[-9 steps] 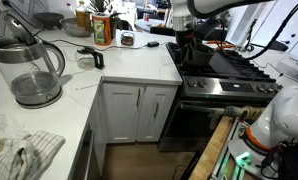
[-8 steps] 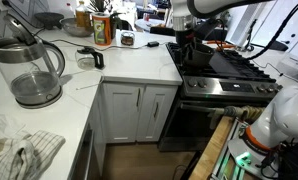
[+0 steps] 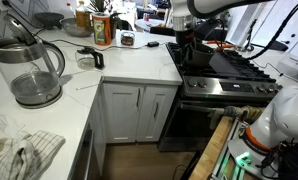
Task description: Move the Pot to the right side of the stove
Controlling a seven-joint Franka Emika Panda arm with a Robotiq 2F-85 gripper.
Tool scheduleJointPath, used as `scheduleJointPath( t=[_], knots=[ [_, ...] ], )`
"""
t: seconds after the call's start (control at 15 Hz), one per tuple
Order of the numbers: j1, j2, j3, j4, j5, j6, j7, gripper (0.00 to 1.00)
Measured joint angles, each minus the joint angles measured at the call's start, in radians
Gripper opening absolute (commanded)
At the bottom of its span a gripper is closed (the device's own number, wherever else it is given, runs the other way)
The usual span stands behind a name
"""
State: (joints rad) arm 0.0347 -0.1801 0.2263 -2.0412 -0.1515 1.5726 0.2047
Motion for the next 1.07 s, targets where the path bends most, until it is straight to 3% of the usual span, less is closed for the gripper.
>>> scheduleJointPath(
  t=[0.2,0.4,0.73,1.07],
  knots=[
    [0.008,-0.001,-0.009,-0.001,-0.005,-0.007,-0.023,1.0],
    [0.01,-0.031,-0.045,-0.024,-0.012,-0.028,-0.186,1.0],
    [0.003,-0.185,-0.179,-0.086,-0.048,-0.027,-0.52,1.0],
    [-0.009,-0.348,-0.33,-0.129,-0.188,0.029,-0.823,1.0]
  ],
)
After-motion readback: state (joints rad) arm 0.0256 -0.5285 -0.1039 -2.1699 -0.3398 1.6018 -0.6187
